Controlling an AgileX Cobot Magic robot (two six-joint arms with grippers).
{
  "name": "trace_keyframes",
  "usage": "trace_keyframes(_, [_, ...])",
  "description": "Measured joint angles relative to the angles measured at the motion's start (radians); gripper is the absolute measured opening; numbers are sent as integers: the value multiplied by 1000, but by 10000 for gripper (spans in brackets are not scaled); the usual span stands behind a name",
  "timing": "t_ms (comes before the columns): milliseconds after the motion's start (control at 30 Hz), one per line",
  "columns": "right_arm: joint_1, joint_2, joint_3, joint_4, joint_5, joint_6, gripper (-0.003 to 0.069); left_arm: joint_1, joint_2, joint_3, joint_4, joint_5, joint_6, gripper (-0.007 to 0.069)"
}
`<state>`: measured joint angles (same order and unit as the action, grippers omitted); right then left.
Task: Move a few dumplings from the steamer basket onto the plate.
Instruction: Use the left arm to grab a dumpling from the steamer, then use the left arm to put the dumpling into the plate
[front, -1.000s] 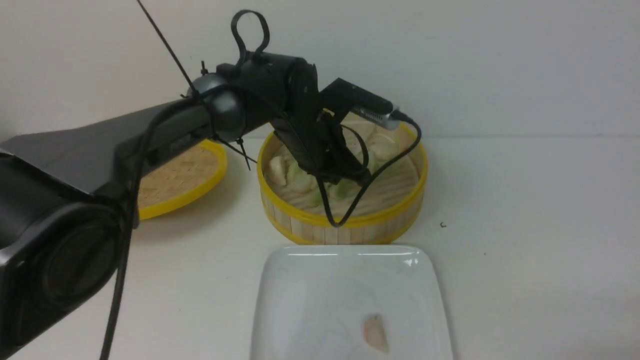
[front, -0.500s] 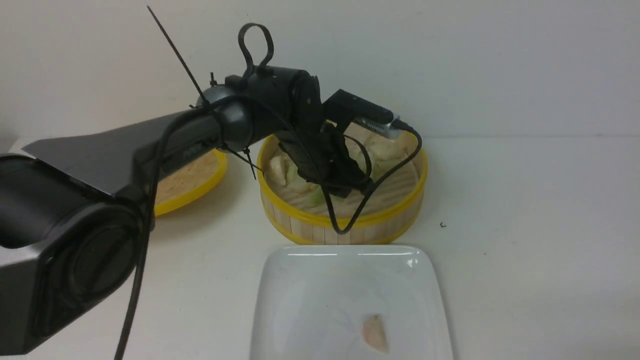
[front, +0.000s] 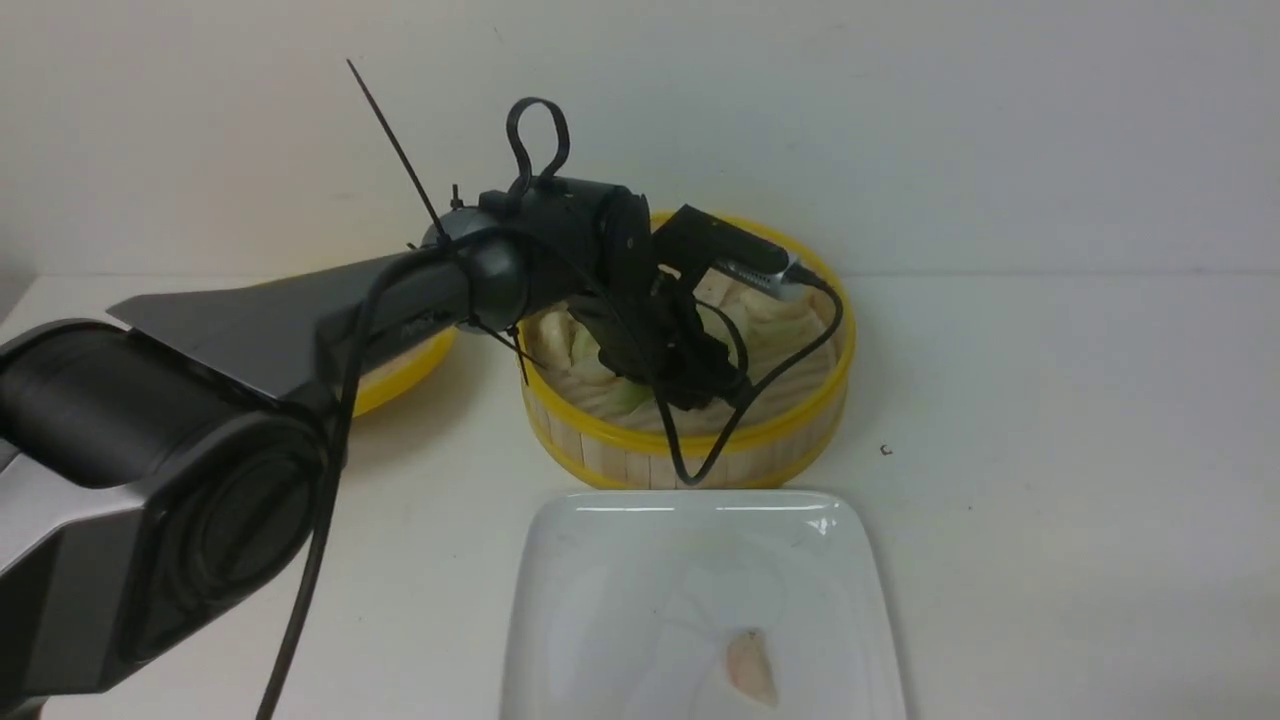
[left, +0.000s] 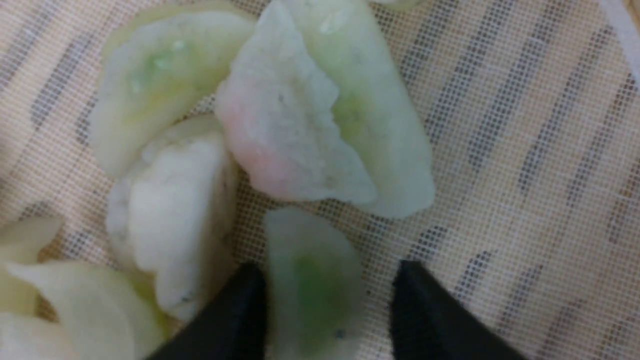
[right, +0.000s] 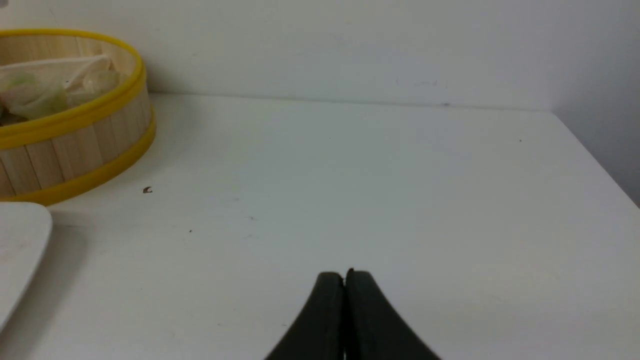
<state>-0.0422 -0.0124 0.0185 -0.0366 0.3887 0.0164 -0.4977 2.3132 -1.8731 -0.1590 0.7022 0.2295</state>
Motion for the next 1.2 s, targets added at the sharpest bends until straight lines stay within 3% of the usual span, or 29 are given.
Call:
trace_keyframes(33, [0, 0, 0, 0, 0, 0, -15, 1, -2, 0, 0, 6, 0, 185])
trace_keyframes(133, [0, 0, 0, 0, 0, 0, -15, 1, -26, 3, -2, 70, 0, 186])
trace_keyframes(467, [0, 0, 0, 0, 0, 0, -15, 0, -282, 17, -50, 497, 8, 186])
trace_keyframes(767, [0, 0, 0, 0, 0, 0, -15, -36, -373, 398, -185, 502, 12, 186])
trace_keyframes(1033, [0, 0, 0, 0, 0, 0, -15, -120, -322, 468, -107, 395, 13, 188])
trace_keyframes(1200, [0, 0, 0, 0, 0, 0, -15, -134, -317, 438, -84, 369, 13, 349])
